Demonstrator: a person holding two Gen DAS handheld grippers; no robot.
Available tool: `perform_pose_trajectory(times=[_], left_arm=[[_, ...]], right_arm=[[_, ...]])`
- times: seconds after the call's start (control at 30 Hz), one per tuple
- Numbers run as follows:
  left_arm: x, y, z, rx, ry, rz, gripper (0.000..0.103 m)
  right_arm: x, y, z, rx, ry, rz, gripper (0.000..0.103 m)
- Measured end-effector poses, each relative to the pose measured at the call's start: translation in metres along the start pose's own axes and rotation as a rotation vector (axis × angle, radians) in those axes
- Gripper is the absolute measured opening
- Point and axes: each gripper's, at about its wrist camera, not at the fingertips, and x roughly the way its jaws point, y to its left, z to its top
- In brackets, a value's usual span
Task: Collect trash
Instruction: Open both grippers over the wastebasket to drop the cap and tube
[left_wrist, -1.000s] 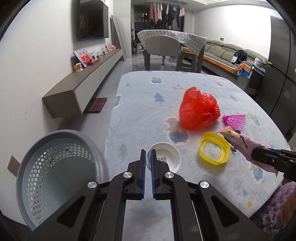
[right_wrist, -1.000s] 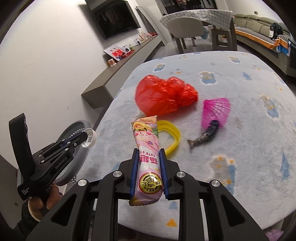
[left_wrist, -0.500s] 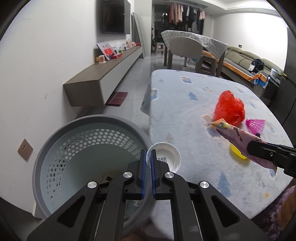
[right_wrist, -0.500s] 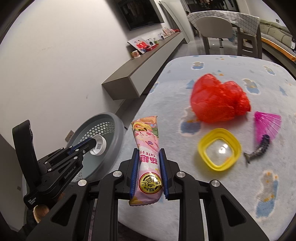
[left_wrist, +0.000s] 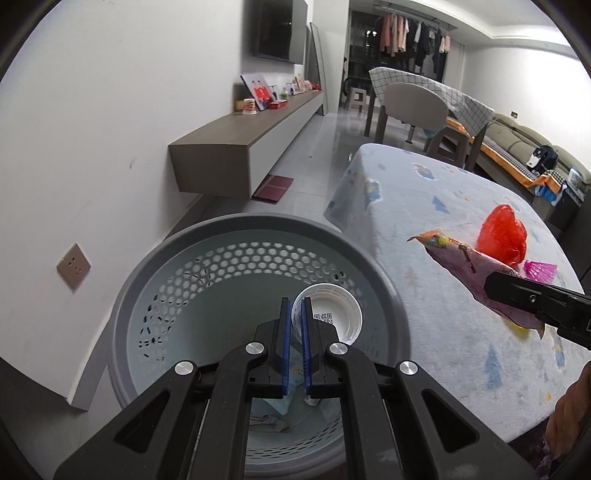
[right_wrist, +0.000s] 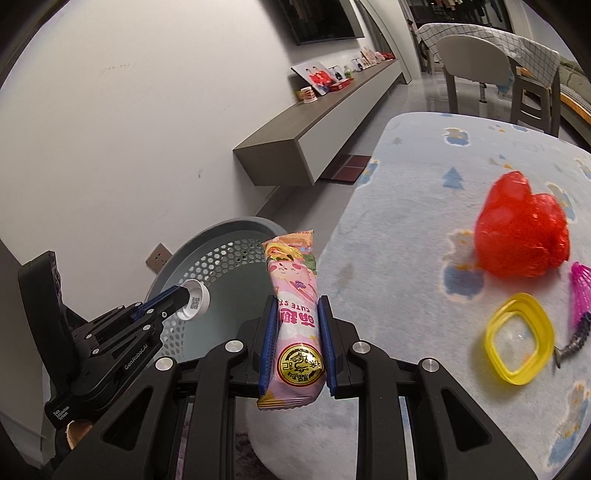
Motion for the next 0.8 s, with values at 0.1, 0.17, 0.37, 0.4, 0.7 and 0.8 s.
perform_pose_trajectory(times=[0.1, 0.17, 0.37, 0.4, 0.7, 0.8], left_arm=[[0.003, 0.010, -0.001, -0.017, 0.006, 0.017, 0.006], [0.006, 0.019, -0.002, -0.034, 0.016, 0.032, 0.006], [0.013, 0.043, -0.006, -0.081, 0.042, 0.066, 0.006], [0.015, 0.047, -0.007, -0.088, 0.046, 0.071, 0.006], [0.019, 0.059, -0.007, -0.126, 0.061, 0.088, 0.007], [0.020, 0.060, -0.007, -0.126, 0.066, 0.092, 0.008]], right_arm=[[0.012, 0.009, 0.003, -0.014, 0.015, 0.015, 0.022], [0.018, 0.015, 0.006, -0.024, 0.021, 0.025, 0.022], [0.041, 0.034, 0.017, -0.064, 0.044, 0.065, 0.022], [0.045, 0.038, 0.018, -0.070, 0.050, 0.071, 0.022], [0.073, 0.058, 0.017, -0.133, 0.105, 0.088, 0.022], [0.076, 0.059, 0.017, -0.142, 0.108, 0.085, 0.023]])
